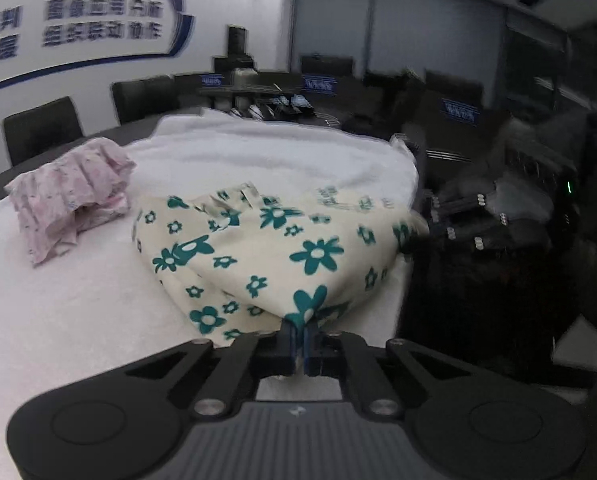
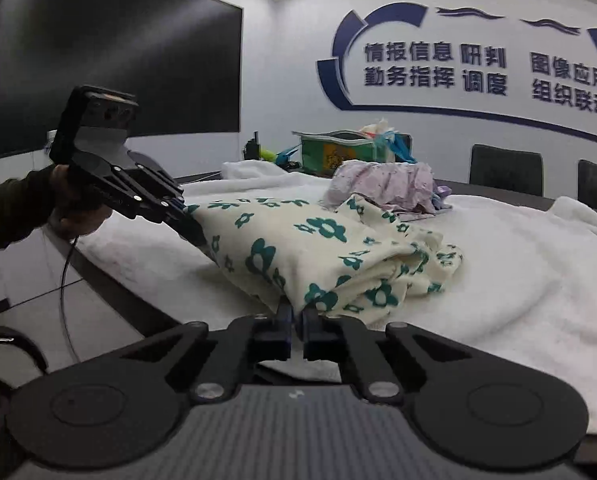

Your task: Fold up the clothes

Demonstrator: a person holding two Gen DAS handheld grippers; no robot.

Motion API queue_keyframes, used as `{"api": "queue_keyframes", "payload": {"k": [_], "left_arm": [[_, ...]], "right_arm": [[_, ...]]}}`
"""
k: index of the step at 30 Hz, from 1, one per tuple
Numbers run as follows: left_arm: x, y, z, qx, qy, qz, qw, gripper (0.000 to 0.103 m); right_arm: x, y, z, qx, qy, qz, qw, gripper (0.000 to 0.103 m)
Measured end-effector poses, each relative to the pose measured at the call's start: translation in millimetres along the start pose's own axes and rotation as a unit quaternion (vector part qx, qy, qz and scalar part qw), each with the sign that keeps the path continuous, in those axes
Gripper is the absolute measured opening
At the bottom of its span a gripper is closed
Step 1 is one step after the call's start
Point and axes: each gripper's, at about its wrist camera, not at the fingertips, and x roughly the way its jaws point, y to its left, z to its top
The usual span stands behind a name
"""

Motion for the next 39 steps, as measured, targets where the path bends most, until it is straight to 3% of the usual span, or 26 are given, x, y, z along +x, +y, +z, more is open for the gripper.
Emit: {"api": "queue_keyframes", "payload": {"k": [2,5,6,8,10,12,14,15,16,18,20,22,24,25,27,28,29,32,34,35,36,38,39], "left_arm": [[1,6,-10,-0.024,0.011,-0.004,0.9997,0.009],[-16,20,-24,-0.064,-0.018,-0.008,0.9978,0.018],[-26,22,-23,-0.080,-0.043,0.002,0.9959,0.023],[-40,23,-14,-0.113,-0.099,0.026,0.9882,0.052],[-37,16,3,-0.134,-0.147,0.051,0.9787,0.056],[-14,5,21,-0.128,-0.155,0.079,0.9763,0.054],[21,-7,34,-0.098,-0.133,0.111,0.9799,0.049],[37,-8,35,-0.087,-0.112,0.129,0.9815,0.044],[51,-8,34,-0.081,-0.089,0.145,0.9822,0.033],[70,7,23,-0.116,-0.044,0.158,0.9796,0.019],[67,20,17,-0.149,-0.038,0.156,0.9757,0.018],[60,32,11,-0.179,-0.039,0.153,0.9711,0.017],[49,28,17,-0.163,-0.052,0.191,0.9666,0.016],[43,22,23,-0.151,-0.071,0.188,0.9678,0.017],[34,9,34,-0.126,-0.107,0.162,0.9729,0.030],[35,2,38,-0.111,-0.116,0.144,0.9764,0.044],[39,-6,42,-0.091,-0.117,0.134,0.9798,0.056],[67,-17,41,-0.055,-0.072,0.137,0.9864,0.059],[81,-8,33,-0.082,-0.055,0.126,0.9871,0.065],[81,3,31,-0.118,-0.054,0.112,0.9853,0.074],[79,15,30,-0.154,-0.048,0.101,0.9817,0.077],[67,31,28,-0.207,-0.057,0.078,0.9734,0.076],[57,33,25,-0.209,-0.067,0.081,0.9722,0.076]], "right_arm": [[1,-1,0,0.008,0.018,-0.005,1.000,0.004],[-5,-4,-5,0.031,0.039,-0.011,0.999,0.007],[-14,-5,-3,0.035,0.028,-0.021,0.999,0.010],[-27,-8,8,0.057,-0.014,-0.039,0.997,0.021],[-24,-9,24,0.077,-0.055,-0.065,0.993,0.039],[-11,-8,42,0.091,-0.082,-0.092,0.988,0.045],[23,-5,55,0.097,-0.066,-0.088,0.989,0.044],[45,-3,58,0.095,-0.051,-0.094,0.990,0.042],[66,-2,61,0.095,-0.035,-0.101,0.990,0.032],[96,0,53,0.103,0.003,-0.114,0.988,0.022],[121,4,42,0.108,0.036,-0.122,0.986,0.021],[117,0,39,0.133,0.029,-0.118,0.984,0.022],[108,-4,40,0.138,0.026,-0.116,0.983,0.023],[99,-2,44,0.126,0.010,-0.124,0.984,0.023],[84,2,49,0.106,-0.019,-0.137,0.985,0.024],[81,0,52,0.109,-0.028,-0.133,0.985,0.026],[83,-3,53,0.115,-0.025,-0.130,0.984,0.026],[114,-13,43,0.127,0.042,-0.143,0.981,0.027],[118,-17,38,0.139,0.042,-0.141,0.979,0.031],[118,-19,37,0.144,0.044,-0.140,0.979,0.032],[116,-21,40,0.143,0.050,-0.142,0.978,0.037],[107,-21,47,0.133,0.050,-0.155,0.978,0.046],[97,-18,51,0.119,0.039,-0.164,0.979,0.050]]}}
